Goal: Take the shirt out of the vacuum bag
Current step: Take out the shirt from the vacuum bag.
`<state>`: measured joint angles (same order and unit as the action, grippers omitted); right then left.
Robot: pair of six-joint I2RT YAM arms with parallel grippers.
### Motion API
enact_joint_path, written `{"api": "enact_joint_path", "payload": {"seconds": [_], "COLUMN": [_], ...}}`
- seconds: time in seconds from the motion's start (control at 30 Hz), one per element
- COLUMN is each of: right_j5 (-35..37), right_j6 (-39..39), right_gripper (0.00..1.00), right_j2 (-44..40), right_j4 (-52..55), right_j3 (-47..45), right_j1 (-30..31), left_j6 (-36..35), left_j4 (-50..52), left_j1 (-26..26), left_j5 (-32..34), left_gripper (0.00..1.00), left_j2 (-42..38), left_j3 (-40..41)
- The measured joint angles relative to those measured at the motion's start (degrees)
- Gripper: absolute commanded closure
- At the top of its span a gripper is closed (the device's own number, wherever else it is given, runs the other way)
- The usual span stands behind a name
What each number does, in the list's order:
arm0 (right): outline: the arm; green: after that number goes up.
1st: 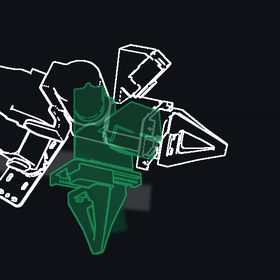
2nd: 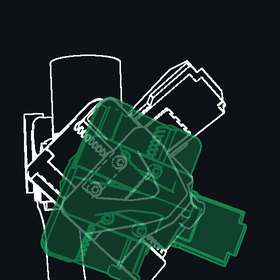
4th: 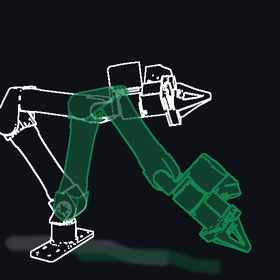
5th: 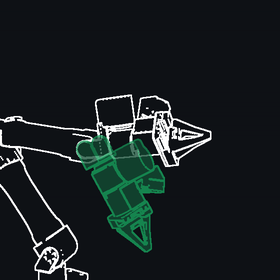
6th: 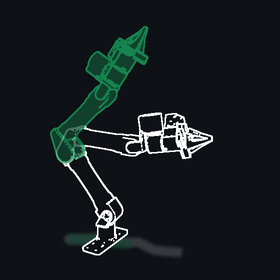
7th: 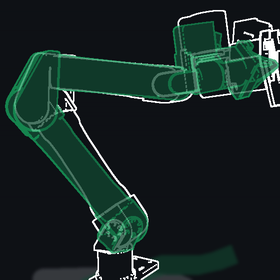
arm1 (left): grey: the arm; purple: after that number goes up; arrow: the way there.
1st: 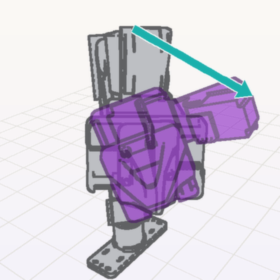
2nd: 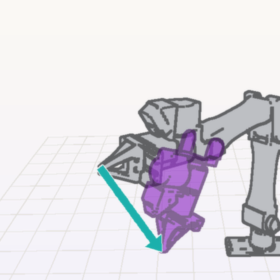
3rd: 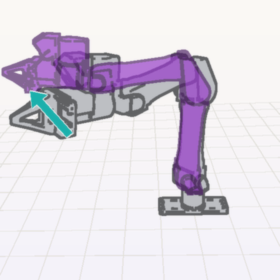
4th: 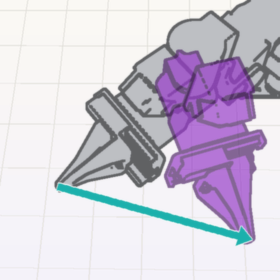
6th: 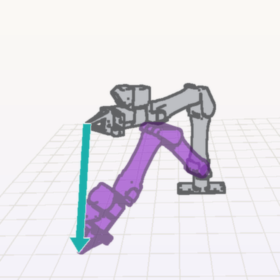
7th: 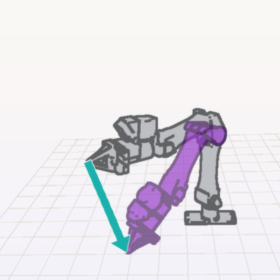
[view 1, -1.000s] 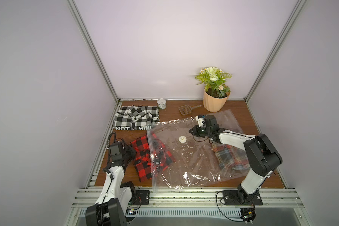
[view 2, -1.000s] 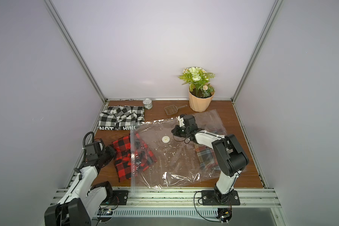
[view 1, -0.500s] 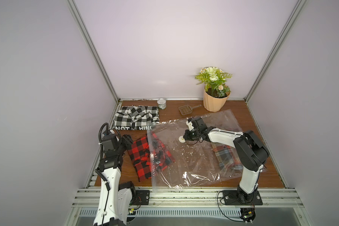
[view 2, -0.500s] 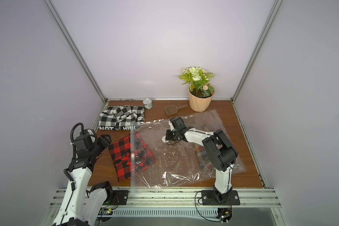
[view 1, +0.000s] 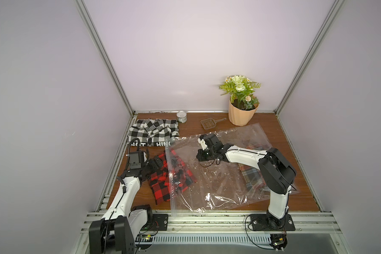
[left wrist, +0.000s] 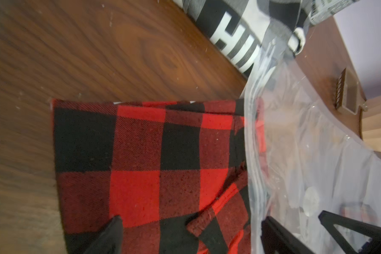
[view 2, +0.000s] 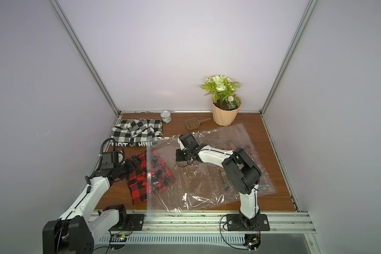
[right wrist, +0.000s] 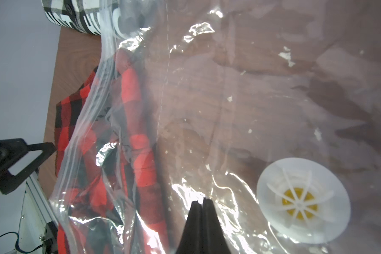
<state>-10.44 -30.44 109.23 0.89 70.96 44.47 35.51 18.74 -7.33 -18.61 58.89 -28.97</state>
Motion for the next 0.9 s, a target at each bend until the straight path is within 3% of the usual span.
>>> {"api": "enact_joint_path", "payload": {"seconds": [0.23,0.43,0.67,0.9], "right_j5": [0.7,1.27,1.57,1.51], "right_j6": [0.04,0.42,0.7,0.9], "right_gripper": [1.0,1.0,1.0,1.0], "right_j2": [0.0,0.0,0.0,0.0], "right_j4": [0.33,0.9,1.57,1.6], "right_j3": [0.0,0.0,0.0,0.09], "right_j1": [-0.24,-0.24,-0.24,-0.24], "left_j6": [0.09,1.4,3.37,3.72], "left_j4": [-5.35,-9.35,-12.61,-17.49], "left_j1": [6.91,8.81,8.37,2.62], "left_j5": [1.44,5.03,9.94,11.85], "left_gripper": [0.38,0.69,0.71,0.73], "left_j2": [5.14,10.99,11.23,10.86], "left_j3": [-0.11,0.44,2.75,5.38]}}
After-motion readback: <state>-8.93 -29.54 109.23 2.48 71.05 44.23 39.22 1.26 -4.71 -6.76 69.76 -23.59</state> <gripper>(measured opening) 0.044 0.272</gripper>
